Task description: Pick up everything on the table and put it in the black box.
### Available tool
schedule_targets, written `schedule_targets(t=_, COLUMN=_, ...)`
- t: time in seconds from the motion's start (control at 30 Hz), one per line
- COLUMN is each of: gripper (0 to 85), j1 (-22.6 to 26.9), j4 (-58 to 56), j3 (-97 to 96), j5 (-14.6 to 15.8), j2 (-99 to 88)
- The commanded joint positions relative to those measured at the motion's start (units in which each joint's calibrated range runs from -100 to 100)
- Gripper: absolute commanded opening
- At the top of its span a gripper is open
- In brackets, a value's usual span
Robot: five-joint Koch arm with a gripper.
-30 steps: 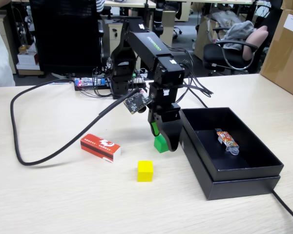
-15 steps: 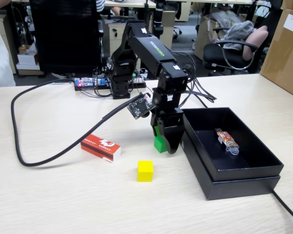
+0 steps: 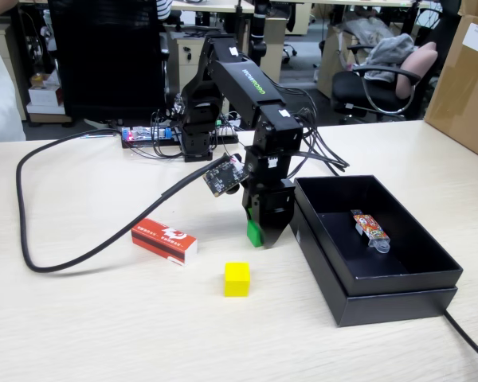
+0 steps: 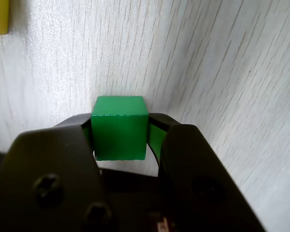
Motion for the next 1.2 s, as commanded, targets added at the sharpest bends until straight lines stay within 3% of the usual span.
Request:
schedule_targets(t=0.0, gripper=3.6, j1=-0.6, j4=-0.6, j3=5.0, j5=-1.0, j2=-11.4)
schedule_targets(t=0.2, gripper=3.6, j1=-0.5, j4=-7.3, j3=12.3, j5=-2.7, j2=-26.0)
schedule_targets(t=0.57, gripper=3.6, j1=7.6, j4=-11.4, j3=20.3, j5=-3.1, j2=-37.1)
schedule_targets(t=0.8, gripper=3.6, j1=11.8, j4=-11.3, j3=21.2, j5=-2.0, j2=-31.6)
schedule_targets(t=1.17, gripper=3.6, j1=11.4, j4=-4.6, j3=24.1, j5=-2.0, j2=-13.6)
